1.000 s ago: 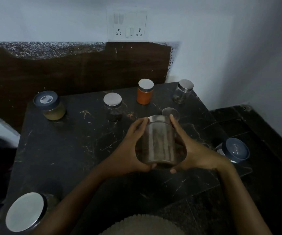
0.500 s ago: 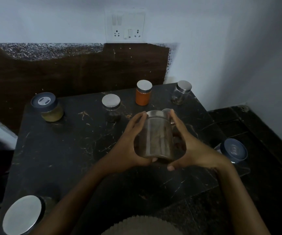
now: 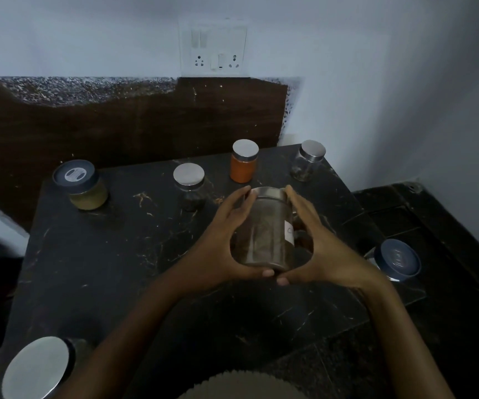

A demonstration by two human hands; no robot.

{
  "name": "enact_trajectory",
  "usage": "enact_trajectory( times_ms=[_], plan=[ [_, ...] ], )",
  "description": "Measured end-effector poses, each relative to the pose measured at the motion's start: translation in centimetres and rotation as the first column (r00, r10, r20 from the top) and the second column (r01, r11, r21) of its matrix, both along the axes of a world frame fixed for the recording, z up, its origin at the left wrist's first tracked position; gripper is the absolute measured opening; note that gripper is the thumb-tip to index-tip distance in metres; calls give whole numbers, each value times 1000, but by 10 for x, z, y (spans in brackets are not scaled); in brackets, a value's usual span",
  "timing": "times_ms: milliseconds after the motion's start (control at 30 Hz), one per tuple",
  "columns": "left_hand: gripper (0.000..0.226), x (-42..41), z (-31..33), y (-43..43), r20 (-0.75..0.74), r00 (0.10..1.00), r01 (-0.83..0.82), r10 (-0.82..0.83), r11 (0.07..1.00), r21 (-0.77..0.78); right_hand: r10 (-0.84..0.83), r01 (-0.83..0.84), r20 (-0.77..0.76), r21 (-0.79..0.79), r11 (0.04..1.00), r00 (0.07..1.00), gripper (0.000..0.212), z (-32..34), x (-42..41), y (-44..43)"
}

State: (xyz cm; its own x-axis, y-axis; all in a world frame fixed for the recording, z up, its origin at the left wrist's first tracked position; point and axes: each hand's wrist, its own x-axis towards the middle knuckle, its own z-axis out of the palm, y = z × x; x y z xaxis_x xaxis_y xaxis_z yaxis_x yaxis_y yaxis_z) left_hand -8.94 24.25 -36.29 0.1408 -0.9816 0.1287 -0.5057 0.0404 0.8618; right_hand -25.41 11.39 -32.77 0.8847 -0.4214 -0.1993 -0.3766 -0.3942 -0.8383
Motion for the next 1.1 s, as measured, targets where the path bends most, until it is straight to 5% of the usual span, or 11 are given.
enact_trajectory(
  times_ms=[200, 533, 833, 1100],
  plan=[
    [108, -6, 1, 6, -217, 976, -35, 23, 998, -53, 8, -7, -5, 130, 992, 1000, 121, 3, -7, -2],
    [115, 12, 21, -2, -13, 988, 156, -156, 982, 107, 28, -28, -3, -25, 999, 1000, 128, 4, -1, -1],
    [117, 18, 38, 2, -214, 971, 102, -108, 994, -38, 73, -74, 21, 16, 997, 997, 132, 37, 0, -13],
    [129, 50, 100, -10, 133, 990, 56, -40, 991, -120, 118, -74, 139, -292, 954, 983, 129, 99, 33, -24]
  ],
)
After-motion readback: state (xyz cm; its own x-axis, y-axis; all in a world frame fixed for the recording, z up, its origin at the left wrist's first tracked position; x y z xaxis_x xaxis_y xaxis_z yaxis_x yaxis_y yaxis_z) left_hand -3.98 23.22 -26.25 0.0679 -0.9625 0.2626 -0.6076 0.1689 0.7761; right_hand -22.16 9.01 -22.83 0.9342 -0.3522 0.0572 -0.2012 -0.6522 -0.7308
